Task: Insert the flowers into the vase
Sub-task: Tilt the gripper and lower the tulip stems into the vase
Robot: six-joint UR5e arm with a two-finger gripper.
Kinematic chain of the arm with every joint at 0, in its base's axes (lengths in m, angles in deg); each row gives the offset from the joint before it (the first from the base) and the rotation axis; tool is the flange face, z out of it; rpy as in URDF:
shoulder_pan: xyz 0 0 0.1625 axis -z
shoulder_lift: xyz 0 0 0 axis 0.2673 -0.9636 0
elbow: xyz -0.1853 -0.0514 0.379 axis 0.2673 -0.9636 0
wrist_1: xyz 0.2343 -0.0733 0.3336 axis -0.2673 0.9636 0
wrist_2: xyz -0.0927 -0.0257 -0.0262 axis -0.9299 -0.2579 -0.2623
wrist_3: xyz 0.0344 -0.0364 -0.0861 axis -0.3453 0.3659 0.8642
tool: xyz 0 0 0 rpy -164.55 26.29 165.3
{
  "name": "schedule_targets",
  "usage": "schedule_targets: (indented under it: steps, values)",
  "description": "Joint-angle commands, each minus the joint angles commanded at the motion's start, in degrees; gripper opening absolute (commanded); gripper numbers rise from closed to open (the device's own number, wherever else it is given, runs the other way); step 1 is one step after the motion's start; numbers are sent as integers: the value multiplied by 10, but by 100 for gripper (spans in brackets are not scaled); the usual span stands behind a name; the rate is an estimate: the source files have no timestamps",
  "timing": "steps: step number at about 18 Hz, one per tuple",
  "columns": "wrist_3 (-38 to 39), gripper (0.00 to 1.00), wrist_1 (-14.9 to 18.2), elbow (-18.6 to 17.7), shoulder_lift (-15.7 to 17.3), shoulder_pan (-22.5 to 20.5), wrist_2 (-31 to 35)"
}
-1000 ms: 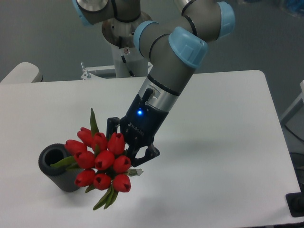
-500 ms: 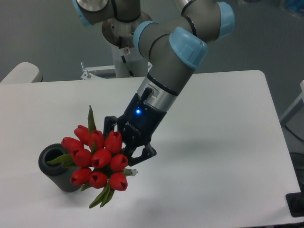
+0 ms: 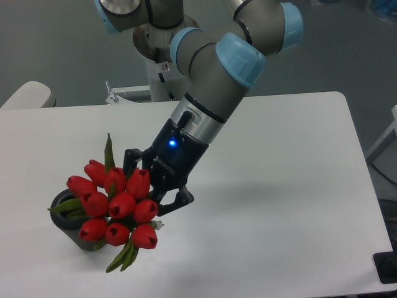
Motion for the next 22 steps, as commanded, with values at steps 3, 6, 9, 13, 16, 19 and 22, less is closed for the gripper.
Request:
schedule_targets:
  steps: [3, 6, 9, 13, 16, 19, 22]
  values:
    - [32, 34, -4, 4, -3, 4, -34]
    - [71, 33, -4, 8, -5, 4, -82]
    - [81, 33, -4, 10, 1, 5, -104]
    - [97, 33, -4, -10, 13, 18, -120]
    - [91, 33, -5, -26, 25, 32, -120]
    - [77, 33, -26, -35, 25, 48, -120]
    - [59, 32, -46, -47, 26, 51, -119]
